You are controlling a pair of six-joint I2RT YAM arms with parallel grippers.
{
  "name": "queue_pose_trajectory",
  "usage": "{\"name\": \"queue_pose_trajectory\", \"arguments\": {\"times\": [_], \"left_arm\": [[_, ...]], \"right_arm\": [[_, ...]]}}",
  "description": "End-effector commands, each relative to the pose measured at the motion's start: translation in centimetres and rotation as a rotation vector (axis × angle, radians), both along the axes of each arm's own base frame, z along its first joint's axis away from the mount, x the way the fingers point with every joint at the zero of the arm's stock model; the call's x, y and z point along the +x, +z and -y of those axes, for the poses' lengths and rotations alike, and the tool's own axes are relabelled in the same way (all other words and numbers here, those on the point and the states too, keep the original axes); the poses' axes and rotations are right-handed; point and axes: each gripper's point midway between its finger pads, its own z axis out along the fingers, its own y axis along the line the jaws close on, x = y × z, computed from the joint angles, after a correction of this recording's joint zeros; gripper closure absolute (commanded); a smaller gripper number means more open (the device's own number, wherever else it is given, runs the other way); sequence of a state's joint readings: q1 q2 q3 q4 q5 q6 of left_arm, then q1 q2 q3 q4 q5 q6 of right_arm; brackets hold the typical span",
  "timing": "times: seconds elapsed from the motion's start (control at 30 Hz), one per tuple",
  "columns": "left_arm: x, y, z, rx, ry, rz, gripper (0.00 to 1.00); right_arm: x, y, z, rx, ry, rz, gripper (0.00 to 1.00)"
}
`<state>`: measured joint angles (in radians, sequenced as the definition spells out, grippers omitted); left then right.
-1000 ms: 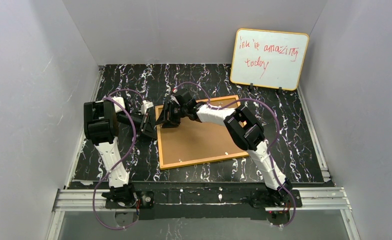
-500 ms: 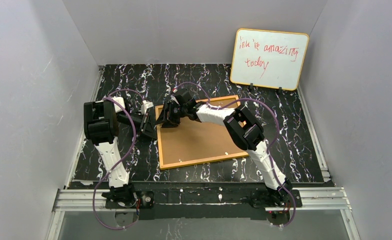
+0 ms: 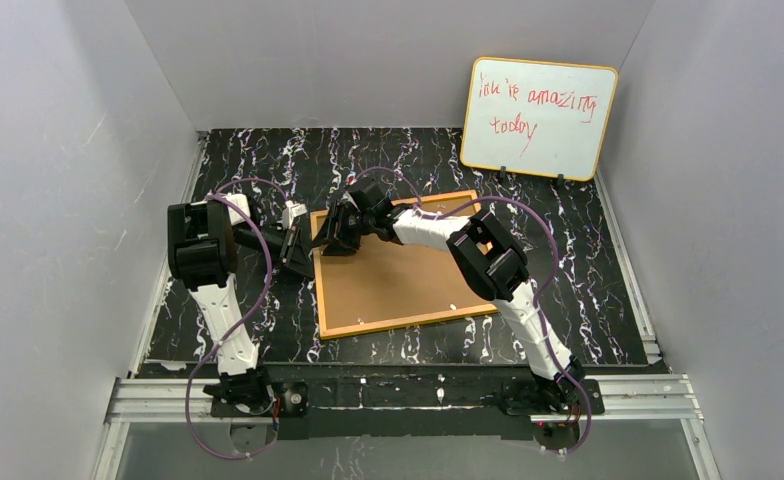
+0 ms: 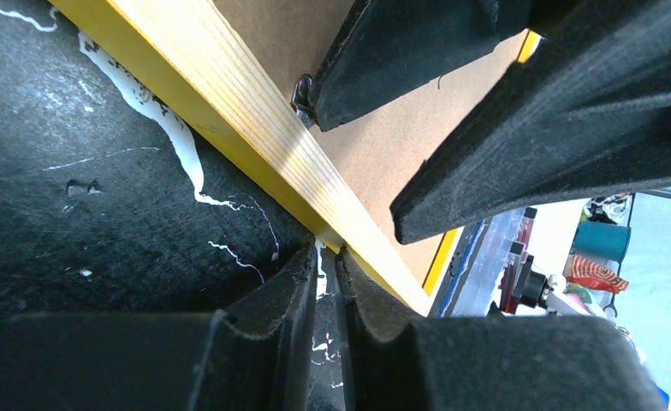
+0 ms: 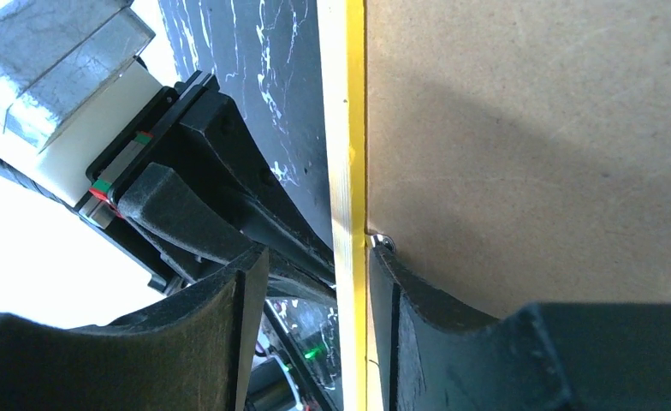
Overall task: Put the photo into the frame
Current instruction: Install the photo frame at the center of the board.
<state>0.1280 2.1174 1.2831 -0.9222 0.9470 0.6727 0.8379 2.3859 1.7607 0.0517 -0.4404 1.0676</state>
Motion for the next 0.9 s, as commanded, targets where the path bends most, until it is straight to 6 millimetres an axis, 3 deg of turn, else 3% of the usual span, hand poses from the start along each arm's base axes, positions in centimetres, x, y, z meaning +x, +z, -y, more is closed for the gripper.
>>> {"name": "queue_pose_trajectory", "arguments": {"times": [0.0, 0.17, 0.37, 0.53, 0.6, 0.7, 0.77, 0.87], "left_arm": [[0.5, -0.7, -0.6, 0.052, -0.034, 0.078, 0.85], [0.5, -0.6, -0.6, 0.049, -0.034, 0.082, 0.85], [0.4, -0.4, -0.6, 0.05, -0.035, 0.086, 0.85], [0.6, 0.3, -0.7, 0.041, -0.043, 0.091, 0.85], [0.6, 0.8, -1.0, 0.037, -0.05, 0.096, 0.84], [0.5, 1.2, -1.5, 0.052, -0.065, 0.114, 0.83], [0.0, 1.4, -1.6, 0.06, -0.082, 0.125, 0.81], [-0.7, 1.6, -1.7, 0.081, -0.109, 0.144, 0.79]], "right_arm": [[0.7, -2.3, -0.2, -0.044, -0.102, -0.009, 0.44], [1.0, -2.3, -0.3, -0.063, -0.175, -0.03, 0.45], [1.4, -1.0, -0.1, -0.063, -0.235, -0.026, 0.45], [2.0, 3.1, 1.1, 0.003, -0.227, 0.022, 0.4], [3.1, 5.3, 3.1, 0.019, -0.242, 0.068, 0.34], [5.3, 8.0, 8.1, 0.004, -0.302, 0.137, 0.26], [6.7, 8.9, 12.3, -0.036, -0.367, 0.185, 0.21], [8.7, 9.5, 20.5, -0.145, -0.512, 0.264, 0.16]]}}
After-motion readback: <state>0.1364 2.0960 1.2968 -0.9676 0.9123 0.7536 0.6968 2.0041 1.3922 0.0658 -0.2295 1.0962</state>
